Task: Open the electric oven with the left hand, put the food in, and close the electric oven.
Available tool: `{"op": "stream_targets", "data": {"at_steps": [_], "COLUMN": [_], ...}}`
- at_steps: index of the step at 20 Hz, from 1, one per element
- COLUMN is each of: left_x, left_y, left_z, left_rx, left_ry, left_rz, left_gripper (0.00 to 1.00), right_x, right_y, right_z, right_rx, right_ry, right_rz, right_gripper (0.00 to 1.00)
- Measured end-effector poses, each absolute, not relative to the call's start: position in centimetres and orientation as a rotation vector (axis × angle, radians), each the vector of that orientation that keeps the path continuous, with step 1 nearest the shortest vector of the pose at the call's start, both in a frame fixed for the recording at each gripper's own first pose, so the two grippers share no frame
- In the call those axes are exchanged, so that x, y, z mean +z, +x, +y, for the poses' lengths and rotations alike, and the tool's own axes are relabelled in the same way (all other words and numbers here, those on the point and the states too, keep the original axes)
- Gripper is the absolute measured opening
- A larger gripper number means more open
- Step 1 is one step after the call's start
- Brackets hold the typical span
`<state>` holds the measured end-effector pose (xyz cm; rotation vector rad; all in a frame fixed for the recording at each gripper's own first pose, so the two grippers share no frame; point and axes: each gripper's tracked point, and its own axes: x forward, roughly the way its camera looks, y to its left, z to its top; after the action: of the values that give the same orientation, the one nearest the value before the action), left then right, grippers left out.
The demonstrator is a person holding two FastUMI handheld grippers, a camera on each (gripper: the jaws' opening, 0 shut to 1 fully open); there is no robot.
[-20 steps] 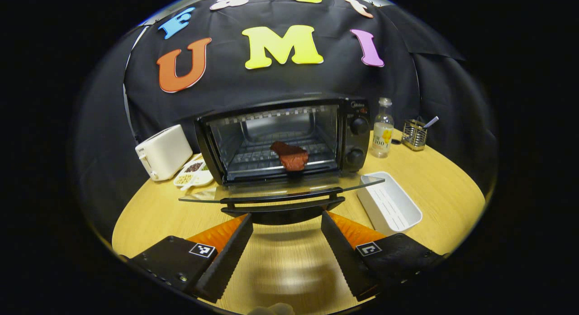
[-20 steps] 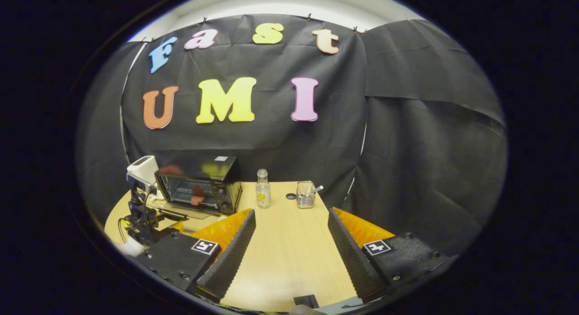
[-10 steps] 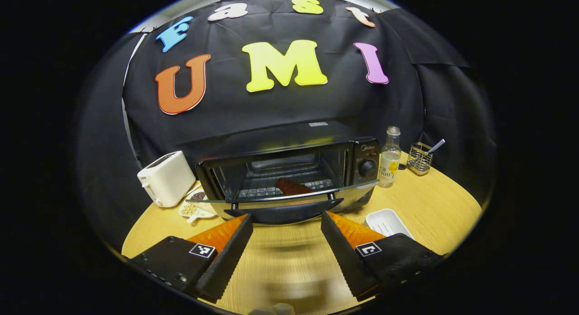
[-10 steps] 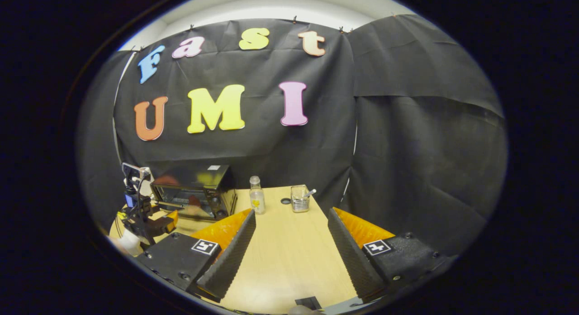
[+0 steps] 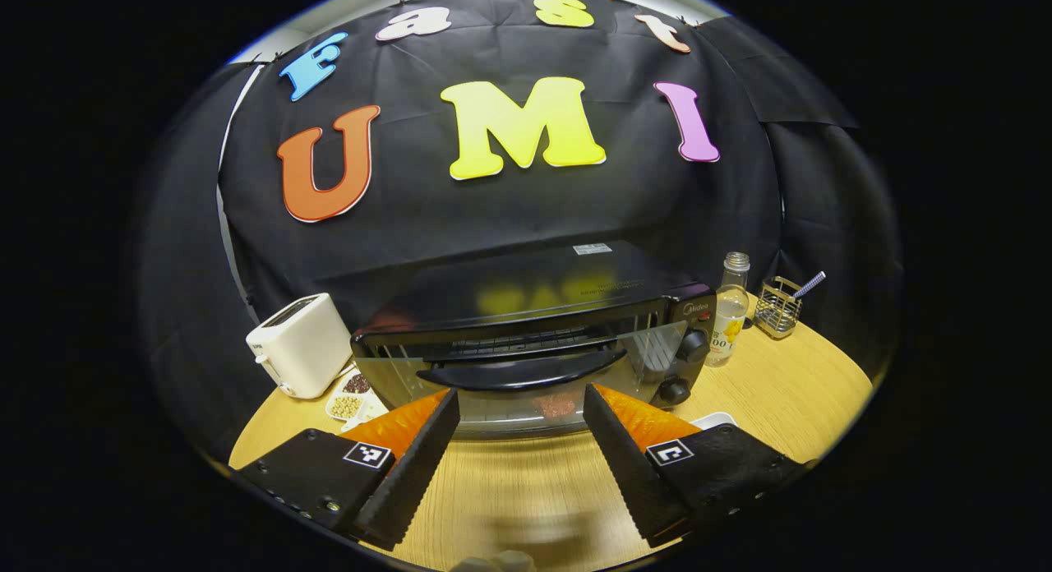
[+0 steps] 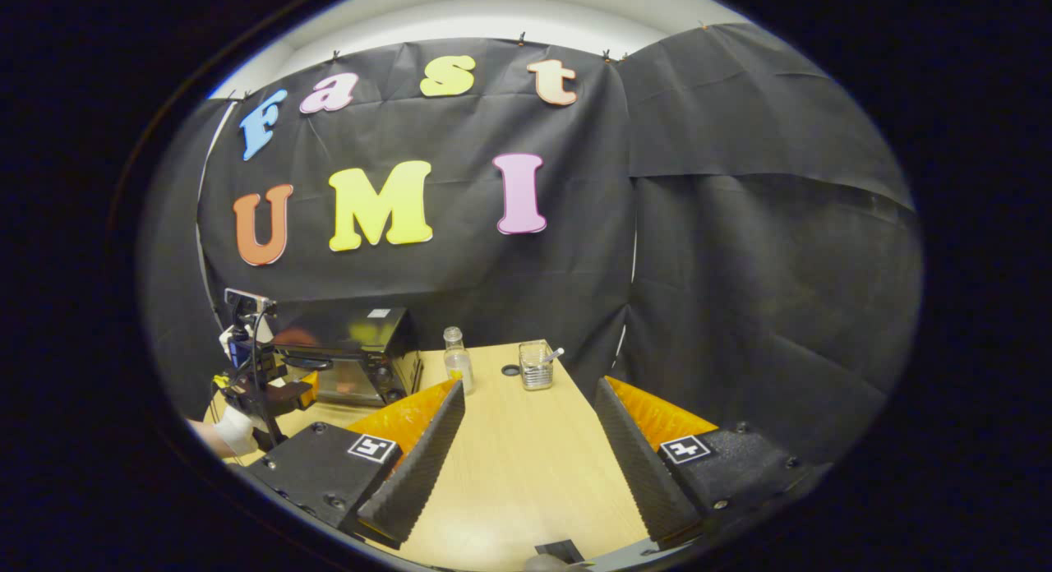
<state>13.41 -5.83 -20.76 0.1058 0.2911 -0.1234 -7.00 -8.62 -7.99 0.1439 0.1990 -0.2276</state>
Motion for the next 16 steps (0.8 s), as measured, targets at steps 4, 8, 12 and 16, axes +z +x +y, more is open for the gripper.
{"op": "stream_targets", "data": {"at_steps": [4, 8, 12, 16], "left_x": [-20.8, -20.4, -16.9, -9.8], "left_y": [13.5, 13.0, 10.9, 6.0], "left_z": [-6.0, -6.1, -5.9, -5.1], "left_rx": [-0.13, -0.132, -0.134, -0.122], "left_ry": [0.097, 0.09, 0.079, 0.059], "left_rz": [0.289, 0.287, 0.222, 0.107], "left_gripper": [0.97, 0.97, 0.97, 0.97], "right_x": [-8.1, -8.2, -7.3, -5.9], "right_y": [-7.1, -7.5, -7.6, -8.0], "right_z": [-8.5, -8.2, -8.0, -8.2], "right_rx": [-0.229, -0.224, -0.209, -0.17], "right_ry": [0.147, 0.147, 0.149, 0.16], "right_rz": [0.205, 0.207, 0.172, 0.127], "right_gripper": [1.0, 1.0, 1.0, 1.0]}}
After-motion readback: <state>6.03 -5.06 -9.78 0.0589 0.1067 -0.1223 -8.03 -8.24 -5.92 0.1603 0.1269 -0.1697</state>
